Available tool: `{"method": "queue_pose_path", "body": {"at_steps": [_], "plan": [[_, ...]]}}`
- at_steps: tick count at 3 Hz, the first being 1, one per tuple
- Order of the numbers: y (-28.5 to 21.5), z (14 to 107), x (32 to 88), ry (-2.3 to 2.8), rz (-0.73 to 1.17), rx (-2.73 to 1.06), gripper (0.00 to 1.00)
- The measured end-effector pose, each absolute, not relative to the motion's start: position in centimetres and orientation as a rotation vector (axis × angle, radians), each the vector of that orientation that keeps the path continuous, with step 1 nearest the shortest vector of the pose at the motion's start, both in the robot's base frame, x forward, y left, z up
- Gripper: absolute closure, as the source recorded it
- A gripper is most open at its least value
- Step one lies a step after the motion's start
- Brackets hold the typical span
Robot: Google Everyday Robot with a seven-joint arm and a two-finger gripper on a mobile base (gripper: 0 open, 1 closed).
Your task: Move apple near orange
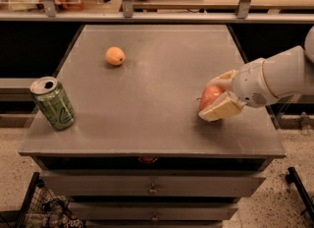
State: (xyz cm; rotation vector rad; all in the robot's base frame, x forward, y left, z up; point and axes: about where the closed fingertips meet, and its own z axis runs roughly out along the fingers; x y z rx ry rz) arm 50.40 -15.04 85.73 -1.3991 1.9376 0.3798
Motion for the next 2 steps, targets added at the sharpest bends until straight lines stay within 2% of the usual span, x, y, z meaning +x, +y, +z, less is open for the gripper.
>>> {"method": "queue_pose_path", "body": {"at_steps": [1,2], "plan": [[-14.6,87.7,50.8,1.894,0.356,-1.419,0.87],[-13.9,91.3,51.8,1.826,0.312,-1.444,1.0]]}}
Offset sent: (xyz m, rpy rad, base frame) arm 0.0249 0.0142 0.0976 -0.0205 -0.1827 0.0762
